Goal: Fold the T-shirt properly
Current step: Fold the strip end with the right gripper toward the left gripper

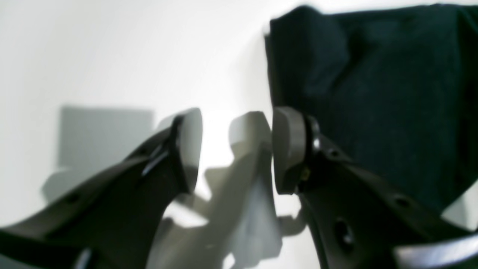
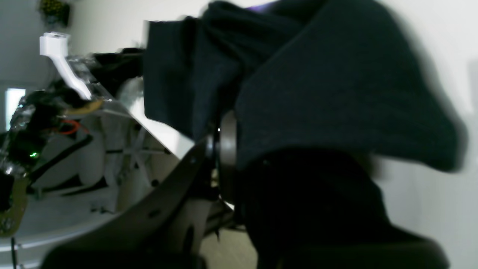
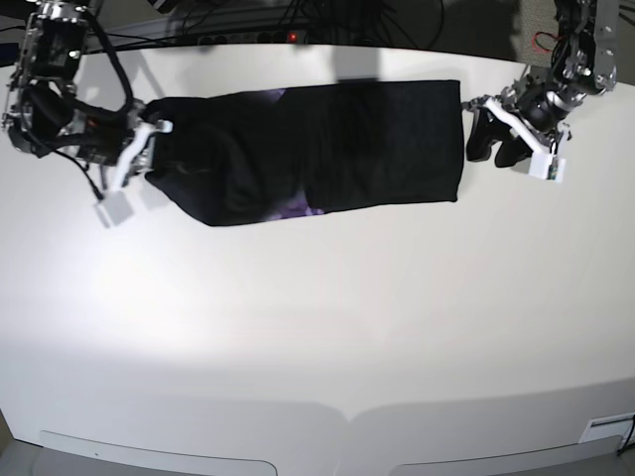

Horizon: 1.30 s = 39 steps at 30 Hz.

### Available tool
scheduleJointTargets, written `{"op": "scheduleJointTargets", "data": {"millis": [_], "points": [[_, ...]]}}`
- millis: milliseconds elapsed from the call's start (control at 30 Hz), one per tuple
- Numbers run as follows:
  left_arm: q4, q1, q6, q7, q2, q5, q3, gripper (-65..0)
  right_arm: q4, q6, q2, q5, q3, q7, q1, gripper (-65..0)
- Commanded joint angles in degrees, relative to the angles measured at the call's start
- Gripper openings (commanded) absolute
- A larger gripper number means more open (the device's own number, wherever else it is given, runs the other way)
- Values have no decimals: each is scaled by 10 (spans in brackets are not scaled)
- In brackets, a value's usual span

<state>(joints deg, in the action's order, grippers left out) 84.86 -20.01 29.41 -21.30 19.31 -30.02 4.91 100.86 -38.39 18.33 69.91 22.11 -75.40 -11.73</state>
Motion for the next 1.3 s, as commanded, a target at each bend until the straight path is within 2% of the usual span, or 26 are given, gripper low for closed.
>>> {"op": "scheduleJointTargets", "data": {"millis": [0,133,233,467,600,833,967,1000,1067,1133,1167,1267], "points": [[-12,0,9,-9,2,2,2,-356,22,-2,-6,6,-7,10,5,-650],[-47,0,44,-9,-16,7,2,-357,51,-1,-59,-23,-62,35,5,-650],[-47,1,61,-9,-36,37,2,-358,56,4,-101,-59,-120,53,13,-650],[-47,2,65,-11,-90,103,2,-358,56,34,-207,-192,-250,93,41,-650],[-47,3,76,-11,-98,105,2,-358,55,50,-271,-295,-307,120,43,-650],[-47,10,77,-11,-98,105,2,-358,39,100,-273,-369,-384,177,43,-650],[-47,13,77,-11,-98,105,2,-358,32,103,-273,-376,-408,210,43,-650],[-47,13,77,-11,-98,105,2,-359,32,103,-273,-369,-414,211,43,-607],[-47,13,77,-11,-97,105,2,-358,32,103,-273,-339,-425,210,43,-444],[-47,13,77,-12,-97,105,2,-358,32,103,-273,-316,-442,210,43,-347],[-47,13,77,-12,-97,105,2,-358,32,103,-273,-310,-450,210,43,-327],[-47,14,77,-13,-97,105,2,-358,32,100,-273,-301,-470,210,48,-322]]}}
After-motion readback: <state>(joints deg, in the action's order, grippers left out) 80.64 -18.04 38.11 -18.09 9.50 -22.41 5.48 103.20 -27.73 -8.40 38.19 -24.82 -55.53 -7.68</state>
